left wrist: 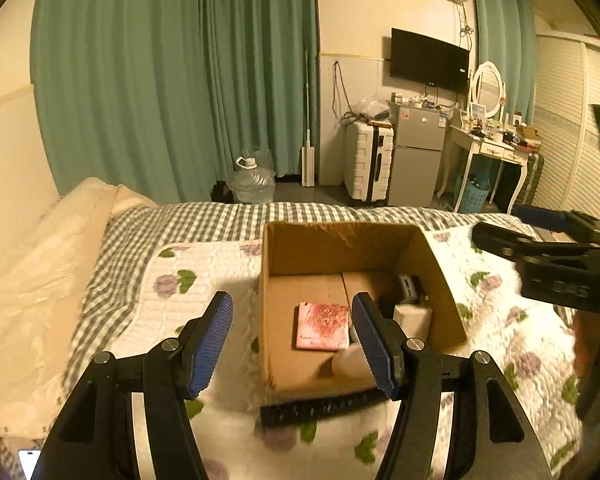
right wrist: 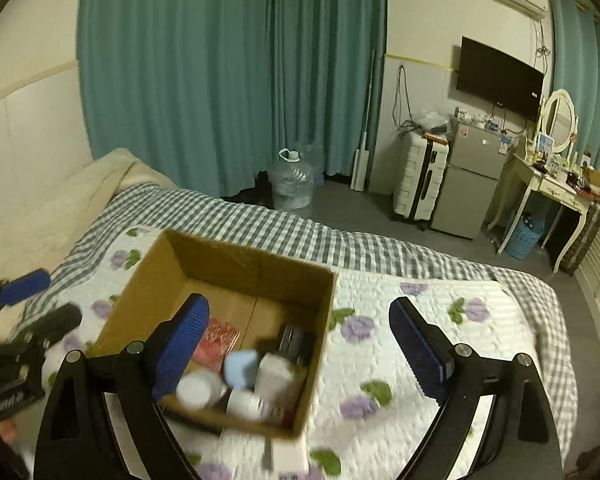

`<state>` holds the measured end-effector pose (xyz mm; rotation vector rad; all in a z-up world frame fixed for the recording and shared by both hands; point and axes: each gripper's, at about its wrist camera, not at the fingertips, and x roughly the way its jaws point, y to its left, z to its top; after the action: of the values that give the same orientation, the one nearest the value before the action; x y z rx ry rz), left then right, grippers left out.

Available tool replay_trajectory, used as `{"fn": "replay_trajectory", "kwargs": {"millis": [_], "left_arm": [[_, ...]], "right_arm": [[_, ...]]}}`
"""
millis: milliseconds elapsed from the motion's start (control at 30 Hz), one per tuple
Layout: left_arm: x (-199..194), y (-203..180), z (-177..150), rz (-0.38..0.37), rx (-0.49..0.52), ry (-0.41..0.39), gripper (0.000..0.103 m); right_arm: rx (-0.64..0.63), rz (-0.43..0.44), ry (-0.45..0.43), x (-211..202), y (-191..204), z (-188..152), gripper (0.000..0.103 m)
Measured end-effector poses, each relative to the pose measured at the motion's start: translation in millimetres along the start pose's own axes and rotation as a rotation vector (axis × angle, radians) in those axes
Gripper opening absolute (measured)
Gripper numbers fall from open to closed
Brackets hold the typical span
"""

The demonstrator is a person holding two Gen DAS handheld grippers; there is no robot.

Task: Organize rigid objects
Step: 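Lower the card case into the box and open the right gripper, then grasp the black TV remote with the right gripper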

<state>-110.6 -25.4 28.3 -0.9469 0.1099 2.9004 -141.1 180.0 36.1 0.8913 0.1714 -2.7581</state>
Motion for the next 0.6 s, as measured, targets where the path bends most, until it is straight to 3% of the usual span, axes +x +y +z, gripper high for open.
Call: {"fn": "replay_trajectory", "kwargs": {"millis": [167,400,600], "left_arm": [[-11,8,-30,0.017,0.005,0.042,0.065],[31,27,-93,0.081,-0.097,0.215,0.065],[54,53,-118,0.161,-0.169,0.262,0.065]], "right_arm": [[-0.089,0.034,0.048,-25,26,-38,0.092],[-0.249,0.114,0.180,20,87,-104,0.092],[-0.471,0.165,0.248,76,139,-133,0.070]]}}
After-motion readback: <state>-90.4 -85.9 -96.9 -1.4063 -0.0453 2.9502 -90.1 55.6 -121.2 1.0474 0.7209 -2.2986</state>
